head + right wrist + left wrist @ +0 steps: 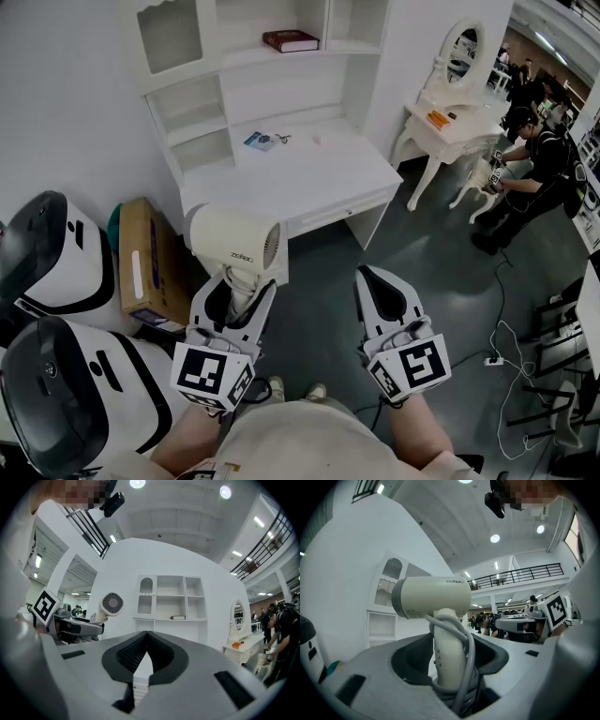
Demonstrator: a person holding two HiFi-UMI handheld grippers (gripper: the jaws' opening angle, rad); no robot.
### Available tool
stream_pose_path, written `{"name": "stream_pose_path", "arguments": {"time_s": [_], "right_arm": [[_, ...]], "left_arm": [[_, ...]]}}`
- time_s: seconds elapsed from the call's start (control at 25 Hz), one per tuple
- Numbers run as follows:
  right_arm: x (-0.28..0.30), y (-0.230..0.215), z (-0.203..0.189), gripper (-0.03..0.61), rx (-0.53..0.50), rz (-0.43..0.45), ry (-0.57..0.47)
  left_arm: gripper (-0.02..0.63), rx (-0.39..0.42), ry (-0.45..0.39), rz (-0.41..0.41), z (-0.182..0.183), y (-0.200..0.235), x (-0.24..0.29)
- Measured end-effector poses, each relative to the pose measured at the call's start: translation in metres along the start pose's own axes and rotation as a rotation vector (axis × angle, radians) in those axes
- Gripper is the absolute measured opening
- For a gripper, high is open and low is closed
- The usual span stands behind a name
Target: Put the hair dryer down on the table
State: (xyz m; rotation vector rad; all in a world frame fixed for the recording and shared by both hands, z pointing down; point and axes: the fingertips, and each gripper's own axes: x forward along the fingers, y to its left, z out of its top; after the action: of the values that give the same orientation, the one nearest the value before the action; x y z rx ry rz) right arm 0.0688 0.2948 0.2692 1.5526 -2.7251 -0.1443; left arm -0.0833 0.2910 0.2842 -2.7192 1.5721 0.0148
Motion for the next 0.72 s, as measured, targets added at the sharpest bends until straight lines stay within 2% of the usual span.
{"name": "stream_pose_path", "arguments": {"time_s": [0.72], "right_arm": [[-0.043, -0.046, -0.003, 0.02, 0.037, 0.04, -0.051]], "left_arm": [[0.239, 0.058, -0.008, 0.035, 0.01, -0.065, 0.022]]}}
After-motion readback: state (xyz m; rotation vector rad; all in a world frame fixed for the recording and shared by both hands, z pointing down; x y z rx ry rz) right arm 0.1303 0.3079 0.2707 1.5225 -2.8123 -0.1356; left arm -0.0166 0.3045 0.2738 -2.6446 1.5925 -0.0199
